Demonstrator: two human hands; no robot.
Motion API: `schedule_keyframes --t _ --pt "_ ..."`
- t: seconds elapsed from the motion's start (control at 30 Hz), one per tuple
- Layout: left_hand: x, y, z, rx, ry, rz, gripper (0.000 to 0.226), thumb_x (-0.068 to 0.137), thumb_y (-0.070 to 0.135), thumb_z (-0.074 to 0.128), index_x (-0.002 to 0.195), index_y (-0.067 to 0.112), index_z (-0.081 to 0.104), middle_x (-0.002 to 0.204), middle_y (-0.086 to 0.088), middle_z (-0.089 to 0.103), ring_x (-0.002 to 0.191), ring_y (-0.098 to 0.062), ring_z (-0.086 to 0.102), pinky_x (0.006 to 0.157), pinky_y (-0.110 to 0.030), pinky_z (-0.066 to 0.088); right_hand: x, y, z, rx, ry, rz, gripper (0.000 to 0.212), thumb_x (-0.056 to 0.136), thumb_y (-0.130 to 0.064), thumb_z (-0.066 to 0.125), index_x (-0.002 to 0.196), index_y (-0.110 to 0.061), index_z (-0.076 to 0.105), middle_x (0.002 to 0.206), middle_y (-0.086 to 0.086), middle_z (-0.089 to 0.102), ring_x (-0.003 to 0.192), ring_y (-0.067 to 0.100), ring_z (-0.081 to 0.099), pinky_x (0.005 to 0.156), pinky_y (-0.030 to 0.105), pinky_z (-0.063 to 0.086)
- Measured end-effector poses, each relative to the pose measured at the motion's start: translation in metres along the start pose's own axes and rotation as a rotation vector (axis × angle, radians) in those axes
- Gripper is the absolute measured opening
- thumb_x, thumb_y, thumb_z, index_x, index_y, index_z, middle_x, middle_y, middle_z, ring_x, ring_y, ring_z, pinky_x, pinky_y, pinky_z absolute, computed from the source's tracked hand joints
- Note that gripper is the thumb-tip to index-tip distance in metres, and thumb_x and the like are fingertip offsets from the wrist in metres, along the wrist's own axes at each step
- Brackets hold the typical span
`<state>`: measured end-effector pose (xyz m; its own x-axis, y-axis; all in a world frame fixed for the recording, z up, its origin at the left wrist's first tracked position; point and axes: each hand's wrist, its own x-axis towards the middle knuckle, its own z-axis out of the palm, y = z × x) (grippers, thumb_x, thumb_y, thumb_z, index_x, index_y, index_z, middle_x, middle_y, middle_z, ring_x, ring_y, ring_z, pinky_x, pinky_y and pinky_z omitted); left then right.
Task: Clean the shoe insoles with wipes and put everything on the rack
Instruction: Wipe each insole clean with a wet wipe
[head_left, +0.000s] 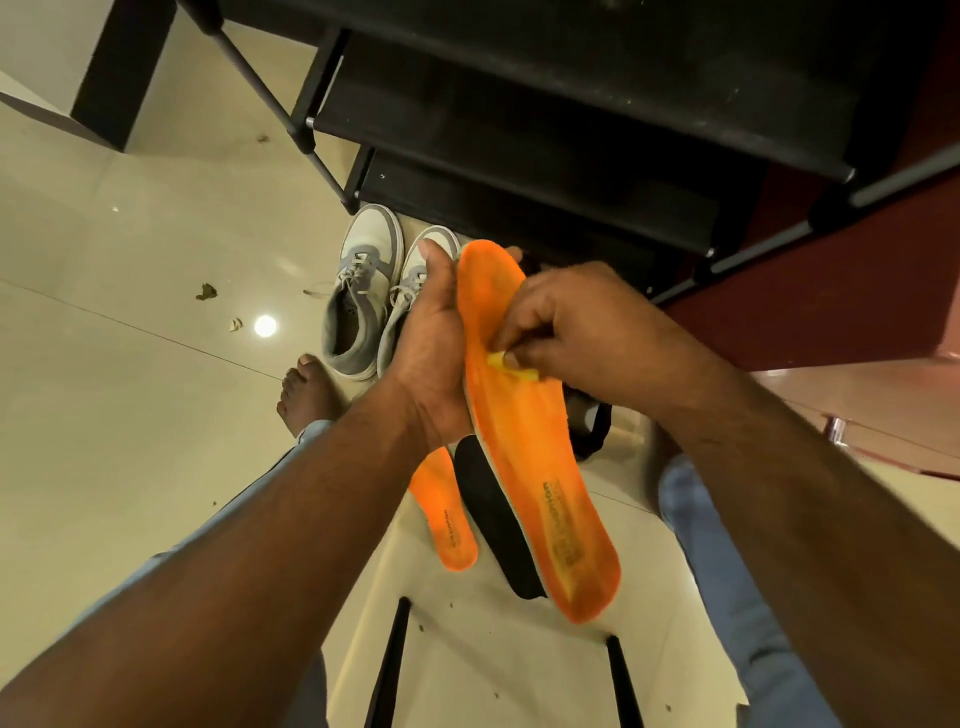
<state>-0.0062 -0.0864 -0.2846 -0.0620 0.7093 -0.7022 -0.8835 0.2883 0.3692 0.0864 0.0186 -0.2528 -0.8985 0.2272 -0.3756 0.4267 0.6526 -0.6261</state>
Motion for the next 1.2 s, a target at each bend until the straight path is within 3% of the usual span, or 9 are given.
schedule_keyframes --t 0.07,0.13,0.27,0.3,0.47,0.67,0.9,1.07,1.2 --pt "-0.001 -0.002 0.003 -0.002 0.001 -0.010 0.091 0.089 0.079 0.015 0.148 0.017 0.042 0.139 -0.019 0.055 0.114 -0.033 0.061 0.087 -0.048 0.055 0.003 0.007 0.005 -0.102 0.260 0.107 0.020 0.089 -0.016 0.062 0.106 -0.016 0.072 0.104 -0.001 0.064 0.099 0.011 0.057 0.089 0.027 0.047" --pt "-0.001 -0.004 0.005 0.028 0.001 -0.009 0.091 0.089 0.078 0.017 0.149 0.014 0.042 0.142 -0.021 0.052 0.118 -0.035 0.058 0.088 -0.048 0.054 0.003 0.008 0.006 -0.074 0.333 0.173 0.019 0.088 -0.015 0.063 0.104 -0.016 0.072 0.102 -0.003 0.062 0.096 0.011 0.057 0.087 0.030 0.049" --pt "0.004 -0.001 -0.001 0.003 0.028 0.082 0.086 0.089 0.078 0.020 0.150 0.021 0.039 0.130 -0.010 0.062 0.113 -0.032 0.065 0.084 -0.049 0.057 -0.004 0.001 -0.003 0.141 -0.173 0.166 0.011 0.081 -0.017 0.072 0.091 -0.023 0.074 0.096 -0.015 0.063 0.088 0.000 0.061 0.083 0.026 0.054" --pt "0.004 0.000 -0.003 -0.009 0.033 0.103 0.086 0.088 0.078 0.021 0.150 0.021 0.038 0.127 -0.008 0.062 0.112 -0.031 0.065 0.086 -0.049 0.056 -0.005 0.001 -0.001 0.133 -0.178 0.171 0.011 0.082 -0.018 0.072 0.093 -0.022 0.073 0.097 -0.014 0.064 0.090 0.000 0.060 0.086 0.026 0.053" --pt "0.006 0.001 -0.004 -0.046 0.051 0.120 0.090 0.089 0.080 0.019 0.150 0.017 0.040 0.140 -0.018 0.055 0.125 -0.036 0.056 0.096 -0.053 0.050 0.002 0.008 0.006 0.132 0.414 0.281 0.011 0.085 -0.016 0.069 0.094 -0.020 0.073 0.091 -0.013 0.059 0.081 0.000 0.055 0.071 0.010 0.042" --pt "0.003 0.015 -0.012 -0.102 0.120 0.204 0.091 0.089 0.080 0.016 0.145 0.015 0.044 0.127 -0.008 0.066 0.127 -0.027 0.057 0.099 -0.045 0.048 0.000 0.011 0.006 0.456 0.041 0.448 0.012 0.081 -0.017 0.072 0.080 -0.025 0.063 0.086 -0.003 0.066 0.081 0.015 0.065 0.069 0.034 0.057" --pt "-0.002 0.004 -0.002 -0.176 0.006 0.283 0.076 0.083 0.068 0.042 0.145 0.025 0.045 0.123 -0.013 0.066 0.119 -0.031 0.060 0.106 -0.058 0.041 0.005 0.014 0.009 0.555 0.477 0.460 0.011 0.080 -0.020 0.073 0.077 -0.024 0.063 0.080 -0.003 0.067 0.077 0.016 0.066 0.070 0.045 0.058" --pt "-0.006 0.007 0.000 -0.224 -0.046 0.264 0.092 0.076 0.076 0.036 0.145 0.017 0.045 0.146 -0.016 0.050 0.135 -0.036 0.047 0.108 -0.058 0.040 0.006 0.013 0.009 0.550 0.554 0.436 0.010 0.079 -0.019 0.073 0.076 -0.021 0.064 0.077 -0.005 0.066 0.074 0.011 0.065 0.069 0.041 0.058" --pt "-0.003 0.005 0.000 -0.201 -0.019 0.275 0.088 0.084 0.077 0.028 0.143 0.016 0.048 0.144 -0.016 0.053 0.130 -0.033 0.053 0.102 -0.053 0.047 0.004 0.007 0.011 0.441 0.606 0.355 0.008 0.080 -0.015 0.071 0.079 -0.020 0.065 0.081 -0.010 0.065 0.076 0.000 0.061 0.069 0.023 0.051"
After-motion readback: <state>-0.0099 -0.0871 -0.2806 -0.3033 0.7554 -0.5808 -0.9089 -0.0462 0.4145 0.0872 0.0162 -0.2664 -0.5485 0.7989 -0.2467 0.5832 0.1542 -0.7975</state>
